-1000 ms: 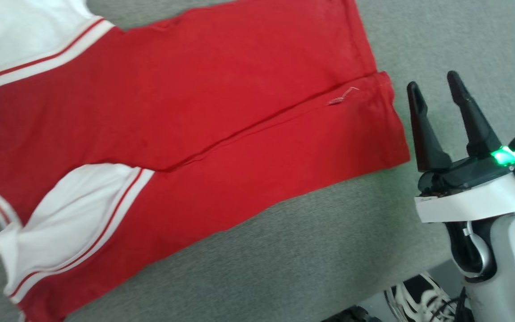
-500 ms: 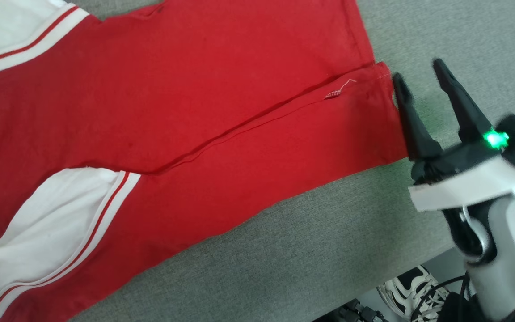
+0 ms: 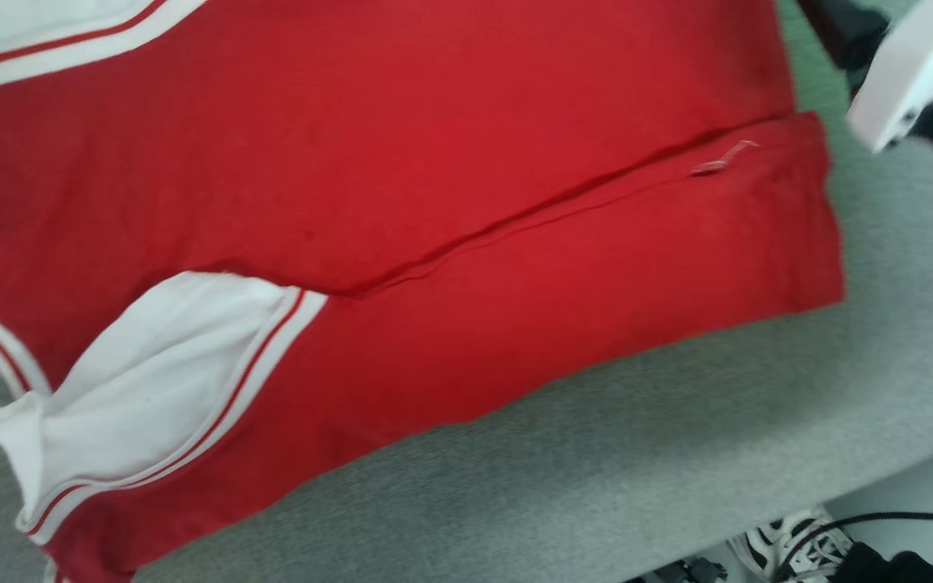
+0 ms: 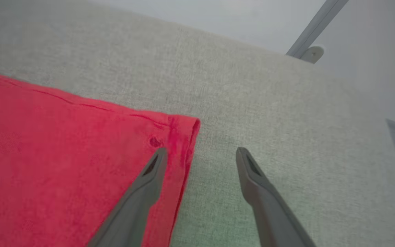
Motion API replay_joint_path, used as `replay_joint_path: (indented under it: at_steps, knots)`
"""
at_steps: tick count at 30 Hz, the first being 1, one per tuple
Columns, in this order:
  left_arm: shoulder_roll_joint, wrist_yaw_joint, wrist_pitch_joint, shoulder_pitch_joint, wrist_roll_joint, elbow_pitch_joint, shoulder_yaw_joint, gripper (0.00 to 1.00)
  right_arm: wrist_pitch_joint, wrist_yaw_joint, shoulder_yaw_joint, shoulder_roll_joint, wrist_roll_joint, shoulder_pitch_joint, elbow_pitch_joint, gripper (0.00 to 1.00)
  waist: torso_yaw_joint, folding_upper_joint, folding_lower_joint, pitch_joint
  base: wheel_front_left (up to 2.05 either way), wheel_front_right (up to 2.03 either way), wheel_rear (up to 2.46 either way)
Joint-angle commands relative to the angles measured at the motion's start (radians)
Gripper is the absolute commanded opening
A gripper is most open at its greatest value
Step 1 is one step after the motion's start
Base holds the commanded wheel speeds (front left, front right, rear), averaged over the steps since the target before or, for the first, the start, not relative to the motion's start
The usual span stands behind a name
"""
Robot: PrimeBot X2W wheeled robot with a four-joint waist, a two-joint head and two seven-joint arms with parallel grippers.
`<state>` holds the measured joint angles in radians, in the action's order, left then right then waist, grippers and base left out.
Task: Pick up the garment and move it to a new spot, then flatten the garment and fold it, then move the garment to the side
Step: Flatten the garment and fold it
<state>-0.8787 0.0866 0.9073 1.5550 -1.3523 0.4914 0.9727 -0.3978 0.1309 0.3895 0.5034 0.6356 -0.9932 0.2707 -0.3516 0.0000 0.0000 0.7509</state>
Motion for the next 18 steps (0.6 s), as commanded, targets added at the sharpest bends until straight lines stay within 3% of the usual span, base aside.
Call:
replay_joint_path:
  at_steps: [1,10,11,12,18]
  knots:
    - [0.022,0.001,0.006,-0.041,0.012,0.013,0.031,0.00,-0.027,0.000,0.007,0.004,0.011,-0.021,0.016,1.00,0.026,0.0000,0.0000,0.018,0.00,0.00,0.00]
    - [0.078,0.027,-0.039,-0.034,0.006,0.034,0.027,0.00,-0.315,0.001,0.154,0.008,0.192,-0.118,0.130,1.00,0.083,0.0000,0.0000,0.033,0.00,0.00,0.00]
    - [0.084,0.031,-0.050,-0.034,0.005,0.035,0.024,0.00,-0.333,0.003,0.169,0.012,0.208,-0.117,0.127,0.46,0.089,0.0000,0.0000,0.031,0.00,0.00,0.00]
    - [0.090,0.031,-0.061,-0.038,0.001,0.037,0.021,0.00,-0.342,0.003,0.174,0.015,0.225,-0.119,0.129,0.02,0.094,0.0000,0.0000,0.027,0.00,0.00,0.00]
    - [0.138,0.044,-0.165,-0.066,-0.021,0.041,0.000,0.00,-0.313,0.000,0.151,0.083,0.238,-0.141,0.142,0.00,0.143,0.0000,0.0000,-0.029,0.00,0.00,0.00]
